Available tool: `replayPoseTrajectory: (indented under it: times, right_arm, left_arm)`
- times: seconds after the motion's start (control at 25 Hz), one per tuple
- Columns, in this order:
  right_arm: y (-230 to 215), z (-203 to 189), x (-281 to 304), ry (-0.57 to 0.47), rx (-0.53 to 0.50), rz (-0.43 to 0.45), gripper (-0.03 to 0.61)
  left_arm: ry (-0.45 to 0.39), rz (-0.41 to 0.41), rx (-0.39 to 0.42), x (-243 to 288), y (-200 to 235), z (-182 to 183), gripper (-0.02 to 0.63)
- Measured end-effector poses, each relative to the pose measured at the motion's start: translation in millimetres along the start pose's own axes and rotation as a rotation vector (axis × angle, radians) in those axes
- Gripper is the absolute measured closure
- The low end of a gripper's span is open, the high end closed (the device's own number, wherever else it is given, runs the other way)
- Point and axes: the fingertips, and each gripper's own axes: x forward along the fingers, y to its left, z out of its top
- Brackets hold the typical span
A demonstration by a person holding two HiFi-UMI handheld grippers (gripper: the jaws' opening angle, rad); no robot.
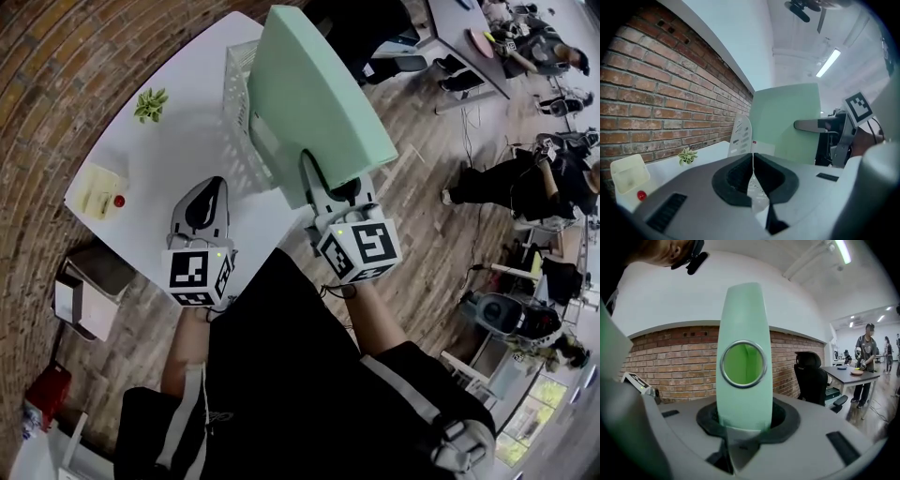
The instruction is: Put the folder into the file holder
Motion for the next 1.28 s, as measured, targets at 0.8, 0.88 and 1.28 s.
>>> replayPoseTrajectory:
  times: [0.8,0.88,1.28]
  right_arm:
    - [-10.6,14.2,15.1,-0.249,0.016,0.035,0.439]
    - [-12.4,15.2,17.1,-0.262,0.025,0.034,0.439]
    - [-9.6,13.4,32.2,-0.214,0.012,0.043,0.430]
  left_arm:
    - [0.056,-0.020,0.041,24.8,0.3,-17.2,0.586]
    - [0.068,-0.029,0.046,26.6,-1.3,-20.0,0.586]
    - [0.083,-0.037,0.028,35.2,3.9,-26.5,0.586]
